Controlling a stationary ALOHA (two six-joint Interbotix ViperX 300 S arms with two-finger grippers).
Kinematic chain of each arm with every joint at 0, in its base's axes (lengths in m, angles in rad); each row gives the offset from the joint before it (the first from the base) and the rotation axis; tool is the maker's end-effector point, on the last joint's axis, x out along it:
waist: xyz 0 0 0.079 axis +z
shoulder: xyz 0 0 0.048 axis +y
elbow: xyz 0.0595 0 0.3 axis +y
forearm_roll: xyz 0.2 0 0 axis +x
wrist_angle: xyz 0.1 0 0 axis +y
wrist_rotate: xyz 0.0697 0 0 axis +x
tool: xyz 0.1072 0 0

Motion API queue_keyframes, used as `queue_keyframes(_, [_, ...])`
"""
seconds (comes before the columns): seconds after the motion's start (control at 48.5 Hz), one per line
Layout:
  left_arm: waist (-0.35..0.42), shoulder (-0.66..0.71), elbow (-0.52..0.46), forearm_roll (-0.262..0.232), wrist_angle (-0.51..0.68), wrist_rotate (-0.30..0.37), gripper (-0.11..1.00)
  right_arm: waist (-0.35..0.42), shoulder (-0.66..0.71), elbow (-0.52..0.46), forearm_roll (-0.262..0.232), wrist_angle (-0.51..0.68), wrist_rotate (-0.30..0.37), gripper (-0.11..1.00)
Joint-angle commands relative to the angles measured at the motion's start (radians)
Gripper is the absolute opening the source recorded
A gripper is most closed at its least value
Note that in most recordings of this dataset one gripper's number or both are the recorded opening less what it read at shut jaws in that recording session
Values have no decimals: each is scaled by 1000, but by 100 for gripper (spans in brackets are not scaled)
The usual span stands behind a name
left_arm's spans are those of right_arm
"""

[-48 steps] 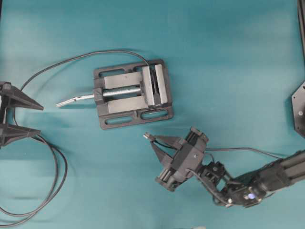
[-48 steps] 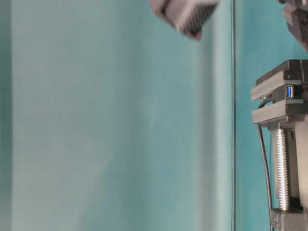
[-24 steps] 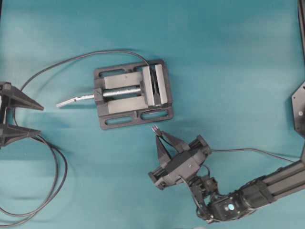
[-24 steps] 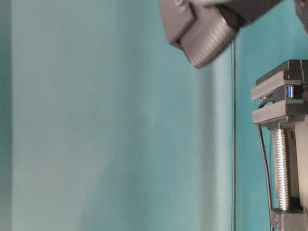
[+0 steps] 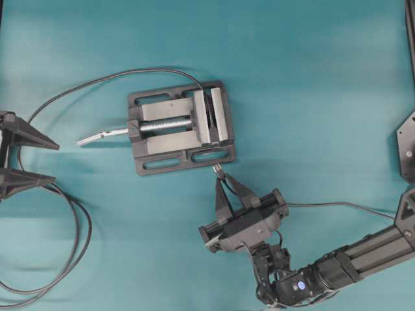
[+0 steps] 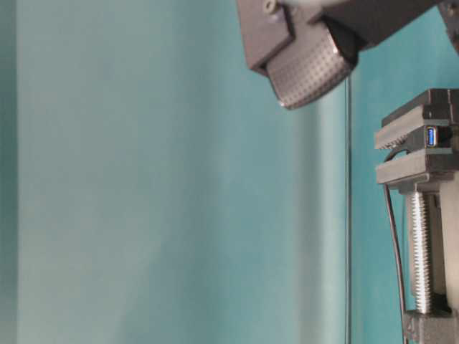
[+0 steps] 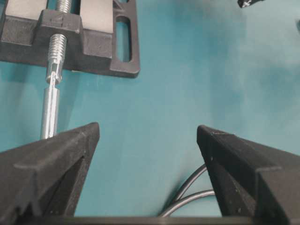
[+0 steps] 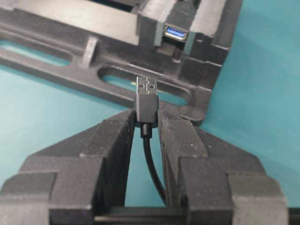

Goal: Insert the USB cable into the fixed female connector.
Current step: 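Align the USB plug above the blue port with the right gripper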

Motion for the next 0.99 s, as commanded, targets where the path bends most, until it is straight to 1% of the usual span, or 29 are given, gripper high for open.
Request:
queue_keyframes(0.0, [2,14,-14,2,-5,-14,100,-8,-15,-26,3,-31,0,21])
queue_keyframes(0.33, [2,15,-12,2,-5,-14,100,-32,-3,-54,5,-41,-3,21])
queue_keyframes(0.516, [3,15,-14,3,-5,-14,100,-49,-3,-75,26,-44,-17,21])
queue_keyframes(0.681, [2,15,-12,2,-5,-14,100,-63,-2,-92,32,-60,-21,21])
queue_keyframes(0.97, [2,15,-14,3,-5,-14,100,-77,-2,-120,74,-74,-23,21])
